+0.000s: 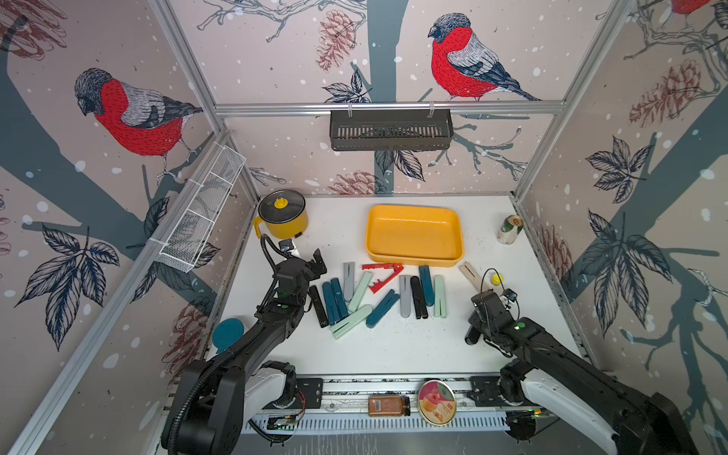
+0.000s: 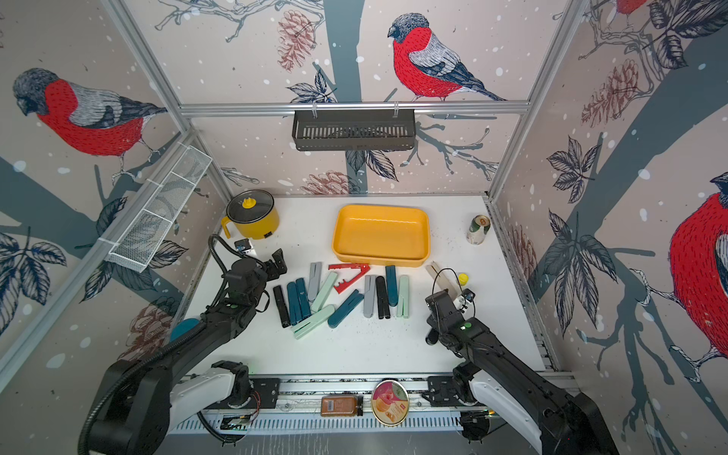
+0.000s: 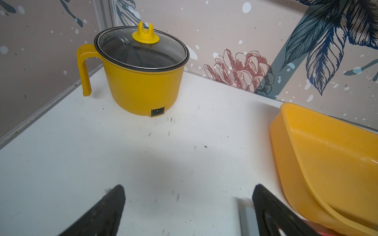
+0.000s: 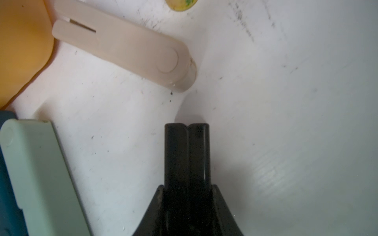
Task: Put the pruning pliers into the storage box
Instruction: Pick up the pruning pliers from the center of the board.
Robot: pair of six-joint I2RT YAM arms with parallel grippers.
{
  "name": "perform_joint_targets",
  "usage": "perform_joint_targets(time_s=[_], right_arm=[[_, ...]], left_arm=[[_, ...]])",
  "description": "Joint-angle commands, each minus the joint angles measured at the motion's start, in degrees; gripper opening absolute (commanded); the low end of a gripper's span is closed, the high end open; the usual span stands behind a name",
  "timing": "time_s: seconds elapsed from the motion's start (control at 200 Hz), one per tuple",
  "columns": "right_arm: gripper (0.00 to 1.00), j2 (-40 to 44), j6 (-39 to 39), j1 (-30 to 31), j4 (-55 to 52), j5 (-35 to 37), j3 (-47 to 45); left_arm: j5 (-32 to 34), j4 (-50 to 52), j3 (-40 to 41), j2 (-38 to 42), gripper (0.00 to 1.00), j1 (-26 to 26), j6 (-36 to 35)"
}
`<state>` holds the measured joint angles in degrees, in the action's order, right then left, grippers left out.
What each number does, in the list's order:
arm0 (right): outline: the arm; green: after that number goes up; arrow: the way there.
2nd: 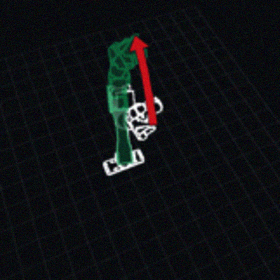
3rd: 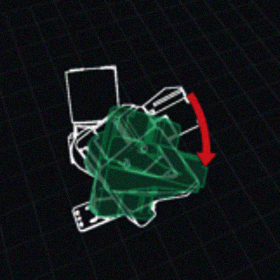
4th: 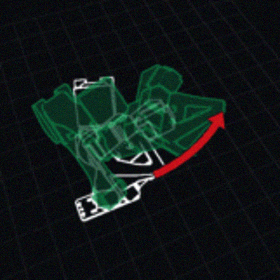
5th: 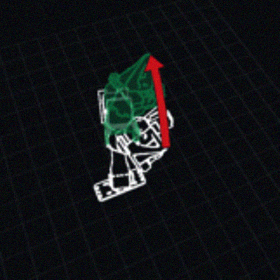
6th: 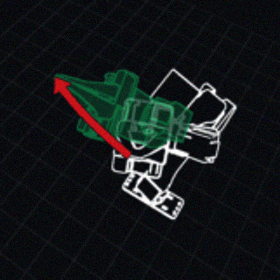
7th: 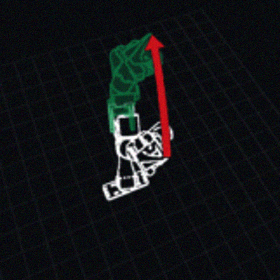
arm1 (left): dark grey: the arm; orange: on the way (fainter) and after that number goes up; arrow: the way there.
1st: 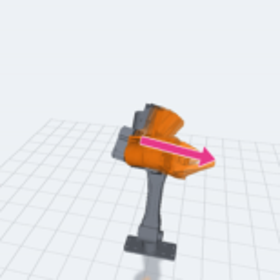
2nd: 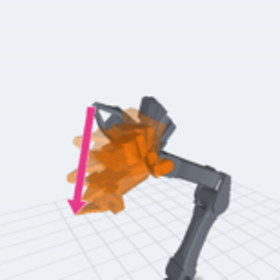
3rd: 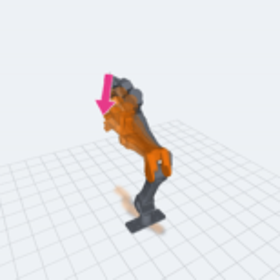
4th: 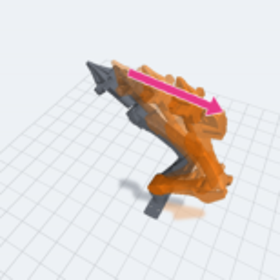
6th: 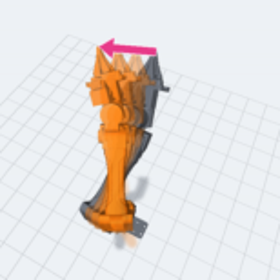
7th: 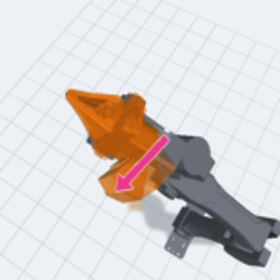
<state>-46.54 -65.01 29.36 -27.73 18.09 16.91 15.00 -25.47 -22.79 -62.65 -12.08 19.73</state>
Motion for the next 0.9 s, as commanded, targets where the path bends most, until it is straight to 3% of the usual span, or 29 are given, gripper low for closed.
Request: perform_joint_targets(time_s=[0.0, 0.16, 0.495, 0.685, 0.895], right_arm=[[0.21, 1.4, -4.0, 1.8, -4.4, 1.6, 1.4], [0.11, 3.9, -3.9, 2.3, -7.7, 4.8, 4.1], [0.11, 5.1, 1.1, 2.5, -10.8, 11.2, 12.7], [0.12, 2.1, 13.1, 1.0, -2.5, 13.1, 17.2], [0.13, -7.3, 28.4, -6.2, 9.8, 4.3, 23.5]], left_arm=[[1.6, -0.7, -0.5, 0.4, 0.97, 0.4, 1.8], [0.6, -0.5, -0.1, 1.0, 0.97, 1.6, 3.2], [-0.4, 0.7, 0.7, 2.8, 0.97, 3.0, 4.4], [-2.2, 0.3, 0.3, 2.1, 0.97, 3.0, 4.0], [-7.0, 0.4, -0.5, 1.5, 0.97, 3.0, 1.6]])
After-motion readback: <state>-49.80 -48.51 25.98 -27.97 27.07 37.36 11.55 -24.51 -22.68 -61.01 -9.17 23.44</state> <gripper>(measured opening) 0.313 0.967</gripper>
